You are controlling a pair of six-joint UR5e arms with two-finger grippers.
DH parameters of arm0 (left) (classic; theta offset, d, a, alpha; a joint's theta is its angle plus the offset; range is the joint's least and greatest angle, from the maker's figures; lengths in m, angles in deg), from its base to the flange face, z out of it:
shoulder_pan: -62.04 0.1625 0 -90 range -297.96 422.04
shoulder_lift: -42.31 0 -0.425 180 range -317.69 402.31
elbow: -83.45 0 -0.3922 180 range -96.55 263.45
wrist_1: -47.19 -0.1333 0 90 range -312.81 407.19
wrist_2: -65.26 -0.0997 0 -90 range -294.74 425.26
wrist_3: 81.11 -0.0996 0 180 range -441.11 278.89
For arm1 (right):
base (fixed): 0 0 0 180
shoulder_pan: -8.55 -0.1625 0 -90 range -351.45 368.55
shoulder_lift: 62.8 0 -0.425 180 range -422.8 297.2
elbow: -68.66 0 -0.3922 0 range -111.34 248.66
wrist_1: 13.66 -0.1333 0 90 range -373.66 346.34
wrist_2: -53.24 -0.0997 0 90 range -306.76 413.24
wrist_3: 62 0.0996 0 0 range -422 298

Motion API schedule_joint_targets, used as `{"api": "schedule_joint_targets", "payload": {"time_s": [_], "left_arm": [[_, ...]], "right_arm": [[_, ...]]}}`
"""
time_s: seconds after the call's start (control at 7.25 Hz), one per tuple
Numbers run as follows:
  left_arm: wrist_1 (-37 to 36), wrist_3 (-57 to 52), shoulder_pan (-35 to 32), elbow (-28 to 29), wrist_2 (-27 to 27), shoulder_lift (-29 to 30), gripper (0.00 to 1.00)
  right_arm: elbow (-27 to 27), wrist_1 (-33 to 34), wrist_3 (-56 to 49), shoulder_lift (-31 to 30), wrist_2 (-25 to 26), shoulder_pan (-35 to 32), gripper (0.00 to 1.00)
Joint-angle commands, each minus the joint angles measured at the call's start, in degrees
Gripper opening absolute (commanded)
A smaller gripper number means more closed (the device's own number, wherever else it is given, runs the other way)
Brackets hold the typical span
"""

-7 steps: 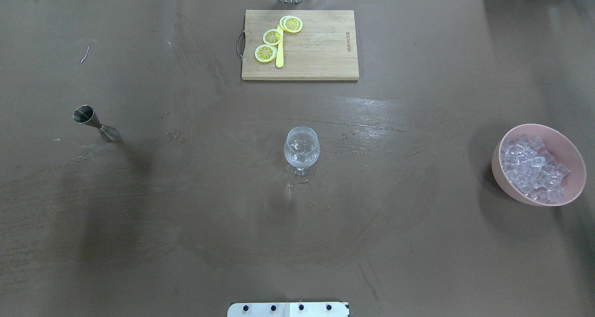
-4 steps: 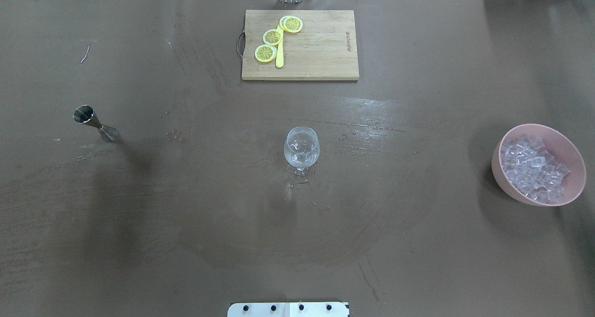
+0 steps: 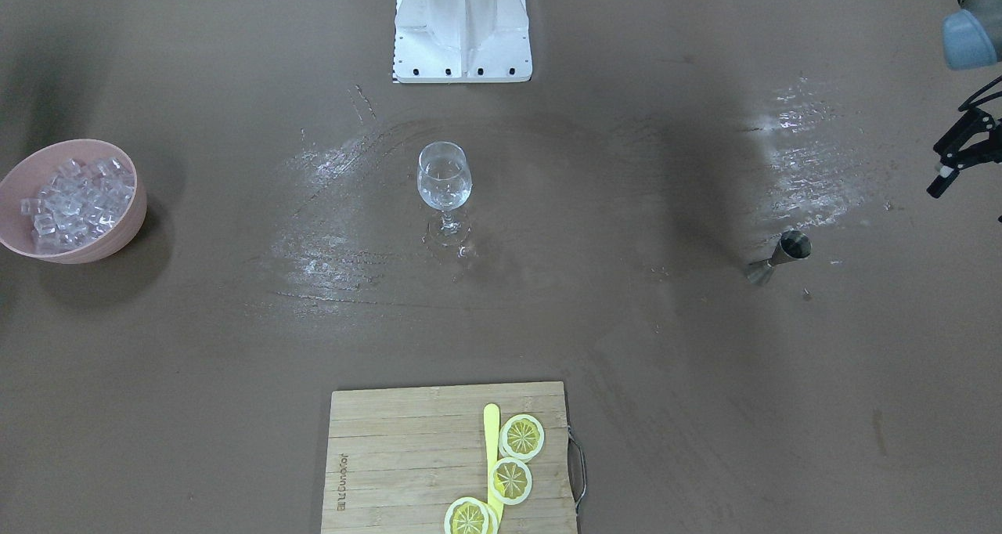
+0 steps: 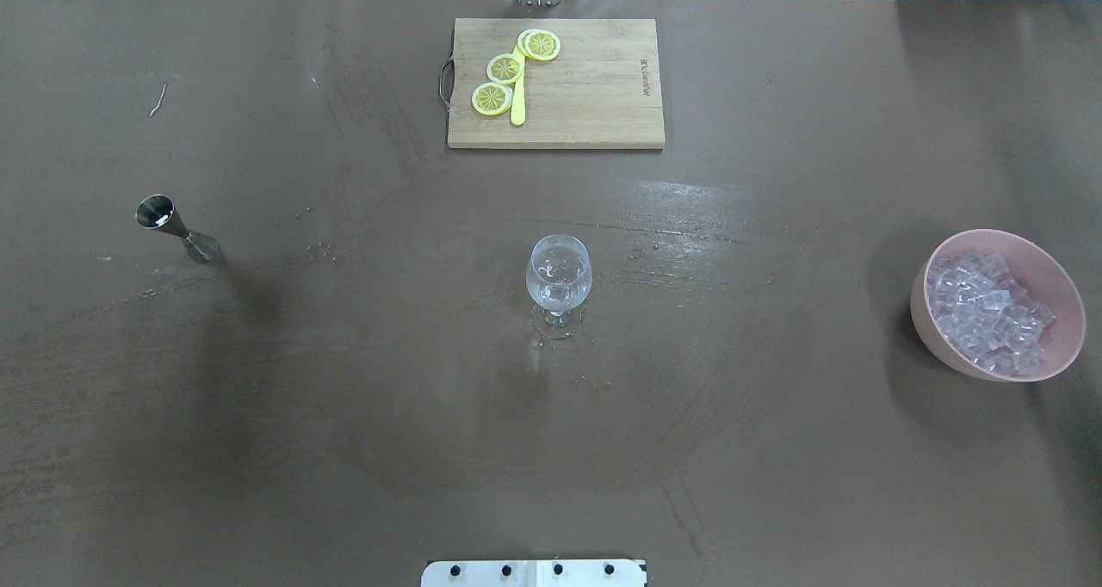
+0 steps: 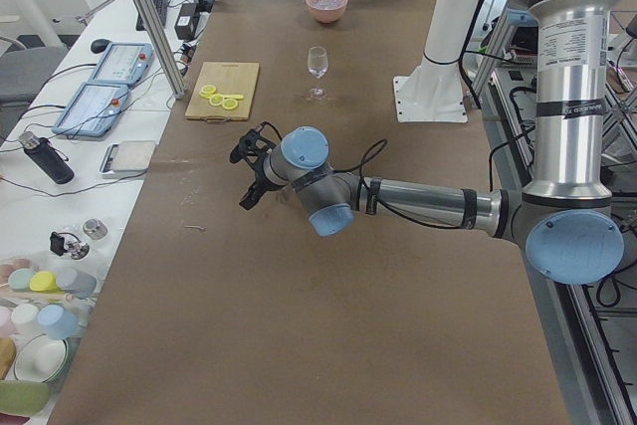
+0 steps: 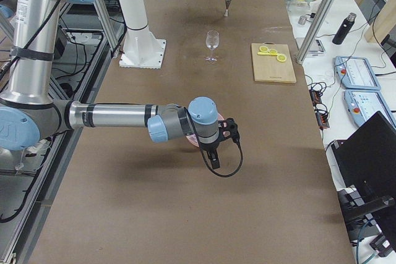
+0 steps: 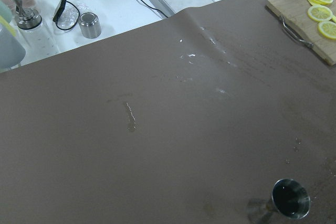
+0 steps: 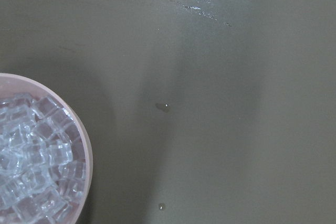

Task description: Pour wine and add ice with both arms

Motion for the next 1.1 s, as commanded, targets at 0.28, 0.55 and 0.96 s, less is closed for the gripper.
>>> {"api": "schedule_joint_targets", "payload": {"time_s": [0.28, 0.55, 0.96], "left_arm": [[2.95, 7.49, 14.50, -6.31, -18.16, -5.55, 0.99], [7.41, 9.97, 20.92, -7.47, -25.02, -8.79, 0.99], [8.67, 11.73, 28.40, -7.38, -34.69, -9.42, 0.99]], "right_arm": [[0.01, 0.00, 0.00, -0.09, 0.00, -0.03, 1.00], [0.09, 0.00, 0.00, -0.09, 0.00, -0.03, 1.00], [0.18, 0.00, 0.00, -0.18, 0.00, -0.03, 1.00]]}}
